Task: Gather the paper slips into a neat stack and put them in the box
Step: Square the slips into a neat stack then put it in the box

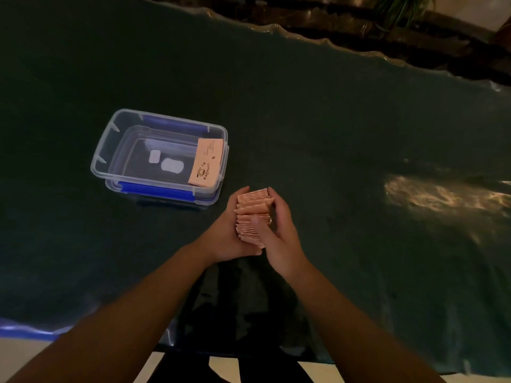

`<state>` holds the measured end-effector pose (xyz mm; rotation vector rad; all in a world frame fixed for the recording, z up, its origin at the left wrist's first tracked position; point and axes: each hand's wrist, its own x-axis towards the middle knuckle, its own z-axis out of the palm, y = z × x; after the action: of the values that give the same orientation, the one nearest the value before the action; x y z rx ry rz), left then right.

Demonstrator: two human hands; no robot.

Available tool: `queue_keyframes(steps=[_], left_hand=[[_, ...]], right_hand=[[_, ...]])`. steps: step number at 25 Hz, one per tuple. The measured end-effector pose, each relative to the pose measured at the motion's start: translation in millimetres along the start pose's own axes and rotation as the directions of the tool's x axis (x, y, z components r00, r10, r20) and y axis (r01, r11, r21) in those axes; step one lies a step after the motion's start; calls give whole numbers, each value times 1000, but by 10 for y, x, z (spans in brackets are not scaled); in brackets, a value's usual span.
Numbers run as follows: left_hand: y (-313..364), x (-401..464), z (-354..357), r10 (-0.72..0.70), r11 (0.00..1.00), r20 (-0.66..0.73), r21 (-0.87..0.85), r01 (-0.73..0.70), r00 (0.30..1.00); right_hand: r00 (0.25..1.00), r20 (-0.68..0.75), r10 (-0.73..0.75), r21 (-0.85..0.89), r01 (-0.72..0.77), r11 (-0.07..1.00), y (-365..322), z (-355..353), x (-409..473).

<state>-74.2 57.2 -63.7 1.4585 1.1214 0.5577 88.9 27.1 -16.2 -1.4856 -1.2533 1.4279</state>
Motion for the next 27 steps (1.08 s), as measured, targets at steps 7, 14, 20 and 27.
queue_keyframes(steps=[7,14,20,27], left_hand=[[-91,-76,40,32,999,-106,-14,-34,994],[-24,-38,65,29,999,-109,35,-25,994],[-5,-20,28,19,999,-80,52,-15,997],[38,-43,-25,35,998,-77,60,-30,996]], right_hand=[[979,-201,-38,-3,38,999,4,187,17],[968,-184,168,144,-143,979,-35,234,116],[983,-150,107,25,-105,994,5,221,57],[989,-104,110,62,-104,993,33,199,42]])
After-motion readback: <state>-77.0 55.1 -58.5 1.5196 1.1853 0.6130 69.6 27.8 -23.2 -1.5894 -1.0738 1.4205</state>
